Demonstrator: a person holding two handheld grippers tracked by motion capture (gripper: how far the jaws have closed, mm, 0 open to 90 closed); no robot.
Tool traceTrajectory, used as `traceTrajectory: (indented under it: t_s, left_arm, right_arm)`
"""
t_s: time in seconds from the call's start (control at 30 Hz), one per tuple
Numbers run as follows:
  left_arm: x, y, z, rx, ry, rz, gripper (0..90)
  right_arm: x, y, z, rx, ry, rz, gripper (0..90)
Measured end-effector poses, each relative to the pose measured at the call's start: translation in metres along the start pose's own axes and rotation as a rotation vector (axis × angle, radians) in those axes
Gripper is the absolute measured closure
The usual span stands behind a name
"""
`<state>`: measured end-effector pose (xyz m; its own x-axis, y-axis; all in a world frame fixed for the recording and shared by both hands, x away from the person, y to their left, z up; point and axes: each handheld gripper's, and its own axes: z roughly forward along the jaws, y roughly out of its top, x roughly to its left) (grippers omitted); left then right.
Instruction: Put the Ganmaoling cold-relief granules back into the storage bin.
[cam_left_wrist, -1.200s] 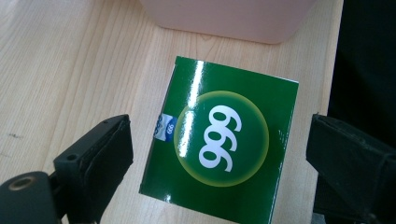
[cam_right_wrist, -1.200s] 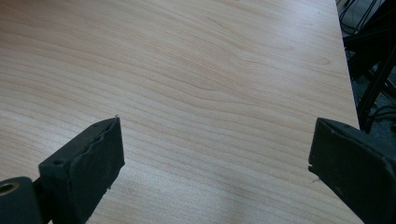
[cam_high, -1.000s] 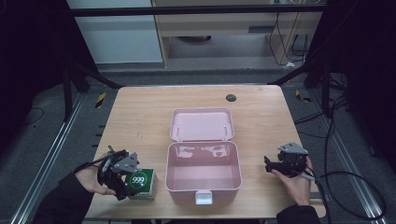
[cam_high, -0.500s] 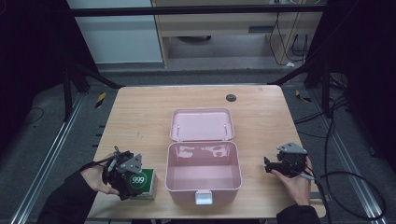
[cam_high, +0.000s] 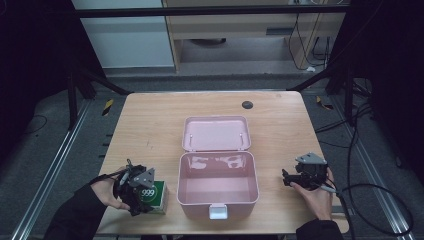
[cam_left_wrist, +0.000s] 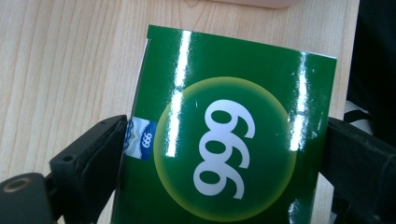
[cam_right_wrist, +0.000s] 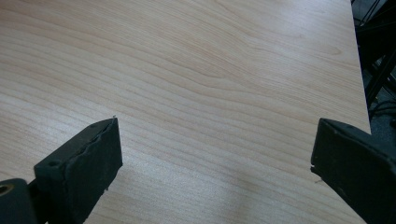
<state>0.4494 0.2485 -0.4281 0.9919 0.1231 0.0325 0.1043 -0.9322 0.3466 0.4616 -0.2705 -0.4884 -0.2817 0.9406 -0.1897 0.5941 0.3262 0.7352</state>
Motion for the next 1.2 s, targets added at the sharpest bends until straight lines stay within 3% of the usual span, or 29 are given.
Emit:
traceTrajectory:
  t_s: [0.77,1.2]
  left_arm:
    - [0.004,0.003,0.015,0.032,-0.038,0.003,7.3]
    - [0.005,0.0,0.011,0.033,-0.051,-0.039,13.3]
  right_arm:
    - [0.003,-0.001,0.003,0.035,0.012,-0.027,2.3]
    - [0.003,-0.001,0.004,0.051,0.017,-0.029,2.4]
